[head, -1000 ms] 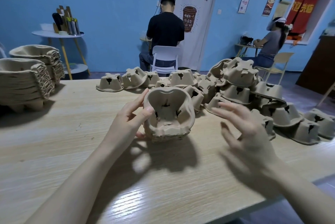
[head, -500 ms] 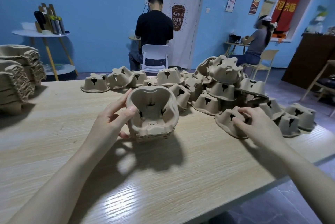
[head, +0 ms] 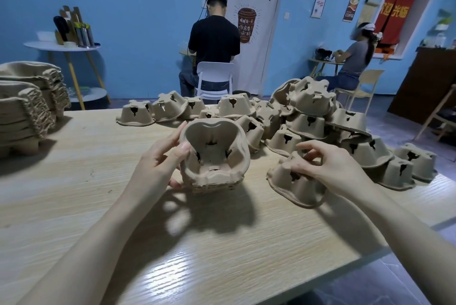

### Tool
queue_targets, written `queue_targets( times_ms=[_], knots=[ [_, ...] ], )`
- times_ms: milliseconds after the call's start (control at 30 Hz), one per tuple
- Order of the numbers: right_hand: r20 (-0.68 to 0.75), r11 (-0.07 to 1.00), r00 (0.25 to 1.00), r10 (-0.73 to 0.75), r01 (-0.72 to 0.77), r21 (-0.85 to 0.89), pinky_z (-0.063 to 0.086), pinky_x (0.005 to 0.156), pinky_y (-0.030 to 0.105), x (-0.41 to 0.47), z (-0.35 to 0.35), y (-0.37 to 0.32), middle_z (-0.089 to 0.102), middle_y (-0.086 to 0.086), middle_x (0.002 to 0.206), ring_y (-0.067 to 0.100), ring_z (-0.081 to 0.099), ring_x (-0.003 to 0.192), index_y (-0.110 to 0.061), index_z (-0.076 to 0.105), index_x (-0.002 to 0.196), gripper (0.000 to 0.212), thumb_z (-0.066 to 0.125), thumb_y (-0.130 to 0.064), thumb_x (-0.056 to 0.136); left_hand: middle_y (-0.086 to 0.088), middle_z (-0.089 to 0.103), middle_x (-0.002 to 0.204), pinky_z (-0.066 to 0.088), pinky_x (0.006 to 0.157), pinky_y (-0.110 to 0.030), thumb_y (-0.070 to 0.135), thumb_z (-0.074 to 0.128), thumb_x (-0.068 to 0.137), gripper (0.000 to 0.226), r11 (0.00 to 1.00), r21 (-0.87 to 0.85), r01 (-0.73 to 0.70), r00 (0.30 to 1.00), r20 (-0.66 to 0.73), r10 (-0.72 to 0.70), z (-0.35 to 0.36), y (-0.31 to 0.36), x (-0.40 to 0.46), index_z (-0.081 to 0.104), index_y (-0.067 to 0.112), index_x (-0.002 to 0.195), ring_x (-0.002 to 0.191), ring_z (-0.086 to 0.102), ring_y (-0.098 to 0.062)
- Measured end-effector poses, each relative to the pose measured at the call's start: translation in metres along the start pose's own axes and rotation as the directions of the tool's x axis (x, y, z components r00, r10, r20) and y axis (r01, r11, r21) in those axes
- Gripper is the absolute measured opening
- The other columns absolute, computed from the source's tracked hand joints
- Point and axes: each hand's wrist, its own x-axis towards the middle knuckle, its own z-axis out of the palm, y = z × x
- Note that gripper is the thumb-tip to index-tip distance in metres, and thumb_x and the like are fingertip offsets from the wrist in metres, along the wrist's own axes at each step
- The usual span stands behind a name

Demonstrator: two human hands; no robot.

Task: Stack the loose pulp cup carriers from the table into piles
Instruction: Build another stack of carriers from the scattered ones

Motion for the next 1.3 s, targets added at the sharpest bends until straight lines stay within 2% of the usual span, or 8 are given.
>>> queue_targets(
  times_ms=[67,167,333,533,667,800,1033,1300],
  knots=[
    [-0.025,0.996,0.997,-0.067,0.068,0.051,0.048,0.078,0.030,-0.001,-0.001,-0.007,0.064,-0.011,0.091,0.011,0.060,0.086,-0.028,0.066,0.117,0.049,0.083,-0.038,0.072,0.020,0.063,0.124,0.055,0.052,-0.026,0.043,0.054,0.081,0.053,1.000,0.003,0.004,1.000,-0.002,-0.004,0.000,0.000,0.000,0.055,0.043,0.135,0.089,0.063,-0.006],
    [-0.109,0.980,0.982,-0.157,0.168,0.106,0.040,0.069,0.012,-0.004,0.001,-0.015,0.058,-0.021,0.083,-0.004,0.056,0.078,-0.033,0.062,0.121,0.058,0.087,-0.026,0.069,0.020,0.062,0.127,0.055,0.053,-0.028,0.043,0.054,0.081,0.053,1.000,0.006,0.007,1.000,-0.001,-0.007,0.000,0.001,0.000,0.055,0.043,0.134,0.092,0.062,-0.008],
    [-0.191,0.943,0.947,-0.258,0.290,0.164,0.039,0.065,0.010,-0.009,0.018,-0.020,0.052,-0.017,0.081,-0.005,0.052,0.068,-0.028,0.050,0.140,0.075,0.084,-0.016,0.073,0.018,0.062,0.126,0.054,0.054,-0.029,0.044,0.053,0.081,0.053,1.000,0.015,0.017,1.000,0.003,-0.017,0.000,0.001,0.000,0.055,0.044,0.134,0.090,0.062,-0.007],
    [-0.185,0.925,0.940,-0.288,0.323,0.201,0.046,0.060,0.026,-0.019,0.028,-0.014,0.061,-0.003,0.079,0.008,0.053,0.062,-0.031,0.040,0.145,0.080,0.067,-0.054,0.073,0.016,0.061,0.129,0.055,0.058,-0.035,0.046,0.054,0.082,0.052,0.999,0.036,0.027,1.000,0.007,-0.028,-0.001,0.002,0.000,0.055,0.045,0.134,0.098,0.064,-0.018],
    [-0.211,0.924,0.931,-0.297,0.336,0.184,0.046,0.058,0.028,-0.023,0.026,-0.015,0.061,-0.002,0.072,0.012,0.054,0.061,-0.035,0.045,0.140,0.065,0.064,-0.050,0.080,0.014,0.061,0.130,0.056,0.057,-0.032,0.048,0.054,0.081,0.053,0.999,0.043,0.032,0.999,0.008,-0.032,0.000,0.003,0.000,0.055,0.047,0.134,0.103,0.064,-0.021],
    [-0.251,0.918,0.916,-0.312,0.359,0.169,0.040,0.055,0.016,-0.026,0.020,-0.015,0.062,-0.012,0.077,0.012,0.052,0.059,-0.034,0.062,0.113,0.038,0.078,-0.030,0.079,0.008,0.064,0.126,0.056,0.055,-0.031,0.056,0.057,0.075,0.060,0.999,0.043,0.027,1.000,0.010,-0.027,-0.001,0.004,-0.001,0.055,0.046,0.134,0.100,0.065,-0.026],
    [-0.258,0.888,0.918,-0.301,0.369,0.276,0.039,0.054,0.015,-0.030,0.014,-0.015,0.065,-0.013,0.075,0.009,0.052,0.059,-0.027,0.068,0.089,0.022,0.082,-0.015,0.076,0.010,0.064,0.125,0.056,0.057,-0.033,0.046,0.053,0.081,0.056,0.998,0.046,0.035,0.999,0.008,-0.035,0.000,0.008,-0.004,0.054,0.042,0.137,0.103,0.065,-0.024],
    [-0.565,0.718,0.747,-0.349,0.601,0.351,0.048,0.068,0.019,-0.033,0.013,-0.031,0.065,-0.011,0.087,0.012,0.061,0.075,-0.027,0.061,0.091,0.021,0.071,-0.010,0.085,0.010,0.067,0.121,0.055,0.053,-0.029,0.043,0.062,0.090,0.044,0.999,0.016,0.045,0.999,-0.006,-0.045,0.001,0.010,-0.004,0.058,0.041,0.133,0.088,0.065,-0.003]
  ],
)
